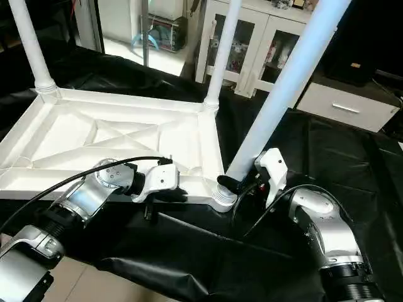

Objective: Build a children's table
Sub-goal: Rotate table base

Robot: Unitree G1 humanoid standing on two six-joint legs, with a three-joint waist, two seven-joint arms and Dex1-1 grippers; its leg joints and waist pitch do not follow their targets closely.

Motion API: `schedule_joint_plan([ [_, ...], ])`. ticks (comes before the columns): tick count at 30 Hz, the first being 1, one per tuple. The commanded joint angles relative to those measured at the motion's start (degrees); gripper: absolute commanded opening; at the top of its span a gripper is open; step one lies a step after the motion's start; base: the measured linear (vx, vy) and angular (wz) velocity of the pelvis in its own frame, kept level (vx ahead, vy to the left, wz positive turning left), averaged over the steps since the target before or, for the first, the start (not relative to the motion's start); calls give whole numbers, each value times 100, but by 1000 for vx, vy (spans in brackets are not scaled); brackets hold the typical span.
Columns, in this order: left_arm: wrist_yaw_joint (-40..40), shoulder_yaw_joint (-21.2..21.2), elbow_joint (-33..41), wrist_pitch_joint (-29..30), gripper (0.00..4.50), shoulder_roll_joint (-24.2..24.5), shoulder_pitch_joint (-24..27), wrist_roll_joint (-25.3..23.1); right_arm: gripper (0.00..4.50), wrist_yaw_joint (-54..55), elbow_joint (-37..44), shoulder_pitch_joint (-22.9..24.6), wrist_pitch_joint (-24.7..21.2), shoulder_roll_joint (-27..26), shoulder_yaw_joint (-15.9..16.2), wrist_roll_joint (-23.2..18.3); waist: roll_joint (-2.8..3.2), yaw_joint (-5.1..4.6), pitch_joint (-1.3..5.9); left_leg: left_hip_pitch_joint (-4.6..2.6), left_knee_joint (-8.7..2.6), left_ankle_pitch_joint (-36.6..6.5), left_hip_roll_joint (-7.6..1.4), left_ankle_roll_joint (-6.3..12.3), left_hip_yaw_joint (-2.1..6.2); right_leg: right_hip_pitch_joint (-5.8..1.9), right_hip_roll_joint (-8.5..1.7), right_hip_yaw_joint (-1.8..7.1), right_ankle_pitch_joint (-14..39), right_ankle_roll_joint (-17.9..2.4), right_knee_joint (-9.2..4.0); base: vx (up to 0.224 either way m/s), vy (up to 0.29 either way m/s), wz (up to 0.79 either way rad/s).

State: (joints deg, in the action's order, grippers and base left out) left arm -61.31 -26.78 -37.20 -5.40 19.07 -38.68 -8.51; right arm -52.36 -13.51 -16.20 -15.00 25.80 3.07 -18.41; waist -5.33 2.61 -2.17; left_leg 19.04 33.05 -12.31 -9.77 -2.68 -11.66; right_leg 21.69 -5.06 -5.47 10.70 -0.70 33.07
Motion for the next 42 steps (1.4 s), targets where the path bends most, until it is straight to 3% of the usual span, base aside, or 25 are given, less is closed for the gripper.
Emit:
schedule_joint_plan([
  [1, 20, 198, 360, 4, 0, 8, -140, 63, 184, -3, -1151, -198, -1098, -149, 372, 152, 108, -45, 89, -1, -572, -2544, -492, -178, 346, -22, -535, 388, 2737, -820, -526, 0, 0, 0],
  [2, -68, 180, 415, 37, 0, 11, -105, 93, 184, 73, -1416, -676, -1262, -319, 120, -93, 127, -86, 110, 42, -565, -2401, -503, -231, 370, -56, -559, 390, 2591, -901, -489, 0, 0, 0],
  [3, -98, 177, 436, 51, 0, 14, -95, 106, 184, 65, -1413, -810, -1329, -366, 25, -218, 138, -111, 112, 58, -561, -2344, -509, -281, 377, -70, -561, 380, 2518, -941, -484, 0, 0, 0],
  [4, -99, 179, 438, 53, 0, 14, -97, 109, 184, 32, -1346, -804, -1349, -354, 22, -252, 137, -70, 141, 7, -530, -2183, -515, -309, 331, -46, -562, 395, 2152, -1011, -482, 0, 0, 0],
  [6, -96, 188, 448, 53, 0, 19, -96, 114, 184, -38, -1192, -783, -1377, -316, 30, -305, 132, -43, 122, 2, -529, -1994, -511, -281, 289, -35, -535, 403, 1765, -1087, -451, 0, 0, 0],
  [8, -104, 193, 474, 59, 0, 34, -84, 122, 184, -95, -1045, -777, -1413, -266, 25, -359, 95, -30, 139, 44, -505, -1588, -490, -155, 261, -106, -543, 400, 1377, -1196, -377, 0, 0, 0],
  [10, -125, 188, 513, 74, 0, 54, -62, 129, 184, -186, -988, -829, -1510, -242, -11, -394, 116, -7, 167, 36, -466, -1024, -491, 5, 231, -134, -536, 396, 762, -1378, -300, 0, 0, 0],
  [14, -158, 196, 550, 94, 0, 60, -39, 130, 184, -354, -976, -972, -1798, -216, -78, -503, 111, 9, 201, 36, -414, -537, -478, 181, 195, -160, -515, 388, 98, -1611, -214, 0, 0, 0],
  [15, -172, 199, 563, 107, 0, 58, -34, 124, 184, -417, -928, -1041, -2040, -219, -162, -686, 108, 14, 189, 46, -408, -474, -471, 281, 182, -163, -508, 387, 61, -1672, -214, 0, 0, 0],
  [17, -178, 198, 567, 111, 0, 58, -34, 123, 184, -449, -885, -1069, -2176, -222, -216, -807, 110, 30, 186, 38, -406, -546, -480, 281, 182, -160, -522, 390, 213, -1665, -227, 0, 0, 0],
  [19, -201, 188, 612, 137, 0, 73, -16, 146, 184, -567, -523, -1118, -2625, -155, -428, -1296, 90, 45, 198, 41, -400, -604, -485, 244, 189, -171, -530, 389, 377, -1640, -229, 0, 0, 0],
  [21, -218, 185, 652, 163, 0, 87, 0, 166, 184, -669, -270, -1089, -2768, -31, -424, -1409, 89, 58, 200, 44, -389, -573, -489, 285, 191, -177, -528, 386, 386, -1612, -218, 0, 0, 0],
  [25, -245, 185, 732, 192, 0, 116, 56, 170, 184, -695, 136, -1072, -2788, 277, -309, -1117, 95, 107, 227, 25, -353, -233, -483, 299, 175, -167, -521, 386, 136, -1632, -166, 0, 0, 0],
  [28, -247, 187, 757, 205, 0, 119, 76, 171, 184, -549, 373, -1075, -2850, 297, -418, -1130, 69, 143, 240, 46, -314, 35, -450, 426, 154, -179, -516, 398, -220, -1693, -108, 0, 0, 0],
  [31, -247, 187, 781, 221, 0, 124, 90, 172, 184, -219, 481, -1081, -2704, 295, -438, -996, 74, 161, 248, 36, -305, 19, -447, 444, 150, -173, -518, 394, -140, -1675, -108, 0, 0, 0],
  [37, -264, 192, 833, 259, 0, 140, 114, 173, 184, 522, 396, -1244, -2401, 82, -749, -853, 103, 155, 243, 39, -306, -100, -441, 289, 154, -167, -504, 397, 20, -1627, -108, 0, 0, 0],
  [42, -264, 184, 805, 259, 0, 136, 85, 162, 184, 654, 306, -1223, -2298, 134, -657, -613, 127, 152, 233, 38, -297, -165, -426, 272, 152, -167, -492, 398, 52, -1600, -106, 0, 0, 0],
])
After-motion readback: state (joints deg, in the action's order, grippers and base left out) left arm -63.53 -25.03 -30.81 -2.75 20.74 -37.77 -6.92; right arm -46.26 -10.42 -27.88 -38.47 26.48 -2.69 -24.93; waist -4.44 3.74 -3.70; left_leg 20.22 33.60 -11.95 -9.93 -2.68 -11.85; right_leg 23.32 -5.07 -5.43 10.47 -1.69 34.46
